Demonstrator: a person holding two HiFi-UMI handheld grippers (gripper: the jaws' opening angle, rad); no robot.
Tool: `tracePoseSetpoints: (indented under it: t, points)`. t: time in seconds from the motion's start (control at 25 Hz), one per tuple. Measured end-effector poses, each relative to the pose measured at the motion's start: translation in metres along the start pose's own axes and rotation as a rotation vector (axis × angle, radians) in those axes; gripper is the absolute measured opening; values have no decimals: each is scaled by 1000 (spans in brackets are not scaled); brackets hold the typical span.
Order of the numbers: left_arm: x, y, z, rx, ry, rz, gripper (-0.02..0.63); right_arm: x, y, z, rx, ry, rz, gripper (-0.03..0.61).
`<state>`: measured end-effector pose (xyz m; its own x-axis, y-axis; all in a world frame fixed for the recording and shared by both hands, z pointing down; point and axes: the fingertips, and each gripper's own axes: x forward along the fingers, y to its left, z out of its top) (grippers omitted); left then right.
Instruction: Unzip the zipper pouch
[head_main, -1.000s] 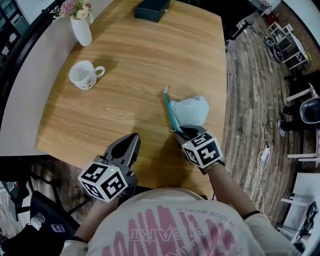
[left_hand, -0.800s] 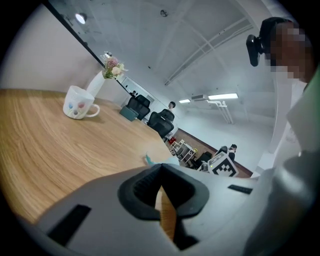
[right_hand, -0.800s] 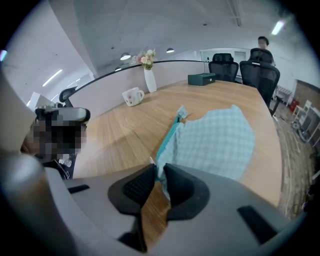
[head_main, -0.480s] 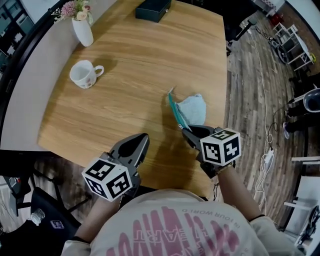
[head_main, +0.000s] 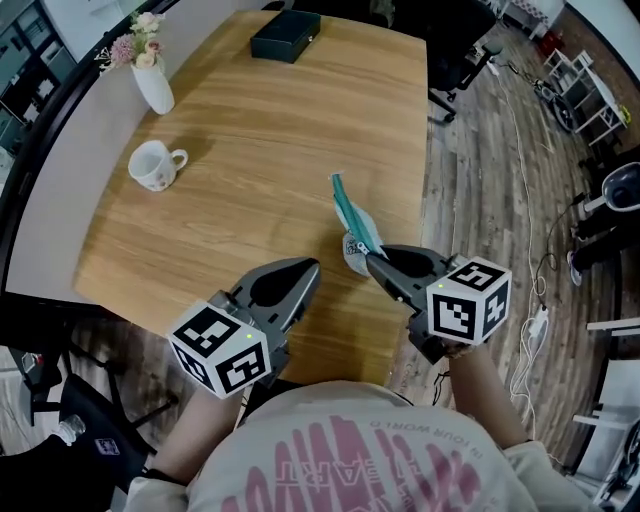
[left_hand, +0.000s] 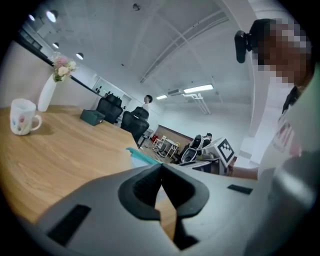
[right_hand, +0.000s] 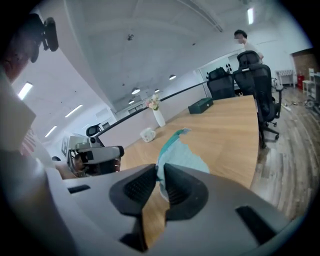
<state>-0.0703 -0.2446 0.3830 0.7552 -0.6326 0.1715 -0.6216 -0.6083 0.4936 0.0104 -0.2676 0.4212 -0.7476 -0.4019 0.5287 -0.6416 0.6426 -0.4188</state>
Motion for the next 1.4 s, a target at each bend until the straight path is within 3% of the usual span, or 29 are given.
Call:
tracePoseSetpoints:
  t: [0.12,0.4,0.64,0.96,1.04,1.16,1.4]
  points:
    - [12,-34,15,78,7,-61,20,-29,12,14,-45,-35,80,49]
    - [21,-103,52,247,29,-212,101,-91,62,49,-119,-174,381,48]
    - [18,-134,73,347,22,-272,101,-118,89,72,-217,-253,503,48]
    - [17,-152,82,419,49,-310,79,-133,101,76,-368,-257,547,49]
    - [18,-155,84,472,50,-303,69,-133,101,77,-398,-256,528,49]
    - [22,-157,87,591,53,-232,28,-130,98,80,-427,-251,471,49]
    - [26,-161,82,518,99,-292,29,-128,96,85,-430,-260,459,49]
